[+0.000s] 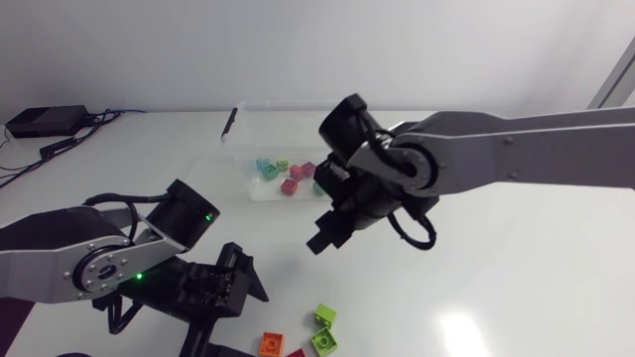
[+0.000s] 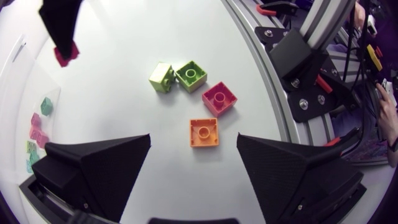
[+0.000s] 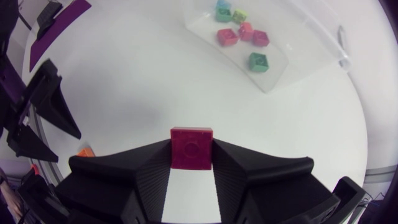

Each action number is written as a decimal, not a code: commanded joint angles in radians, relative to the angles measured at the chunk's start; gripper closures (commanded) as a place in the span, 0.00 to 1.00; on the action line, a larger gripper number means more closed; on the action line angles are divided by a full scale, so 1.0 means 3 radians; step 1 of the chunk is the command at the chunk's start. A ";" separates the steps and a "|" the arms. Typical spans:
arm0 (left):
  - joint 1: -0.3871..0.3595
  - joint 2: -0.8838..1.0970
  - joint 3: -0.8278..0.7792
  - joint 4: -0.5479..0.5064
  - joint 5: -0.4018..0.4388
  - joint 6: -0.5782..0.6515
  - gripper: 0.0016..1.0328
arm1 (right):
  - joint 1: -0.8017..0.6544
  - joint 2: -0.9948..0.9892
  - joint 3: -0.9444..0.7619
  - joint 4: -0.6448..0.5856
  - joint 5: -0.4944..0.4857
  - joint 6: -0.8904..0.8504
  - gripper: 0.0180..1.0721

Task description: Place the duplo bricks in the container

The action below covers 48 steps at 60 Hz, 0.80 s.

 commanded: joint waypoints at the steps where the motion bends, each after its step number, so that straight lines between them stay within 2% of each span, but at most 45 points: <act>1: -0.0116 0.0144 -0.0096 0.0010 -0.0034 -0.0074 0.07 | -0.0090 -0.0113 0.0116 -0.0042 0.0066 -0.0093 0.77; 12: -0.0269 0.0405 -0.0172 0.0251 -0.0132 -0.0227 0.10 | -0.0187 -0.0246 0.0238 0.0065 0.0148 -0.0113 0.77; 22: -0.0300 0.0681 -0.0203 0.0527 -0.0213 -0.0309 0.13 | -0.0290 -0.0271 0.0443 0.0147 0.0163 -0.0123 0.76; 27: -0.0315 0.0742 -0.0203 0.0593 -0.0219 -0.0335 0.21 | -0.0351 -0.0266 0.0556 0.0188 0.0168 -0.0129 0.76; 36: -0.0367 0.0804 -0.0224 0.0757 -0.0219 -0.0437 0.52 | -0.0448 -0.0215 0.0709 0.0346 0.0184 -0.0139 0.76; 39: -0.0382 0.0819 -0.0229 0.0818 -0.0219 -0.0473 0.67 | -0.0479 -0.0169 0.0775 0.0398 0.0189 -0.0139 0.76; 48: -0.0392 0.0752 -0.0270 0.0874 -0.0219 -0.0473 0.69 | -0.0540 0.0051 0.1026 0.0510 0.0189 -0.0144 0.76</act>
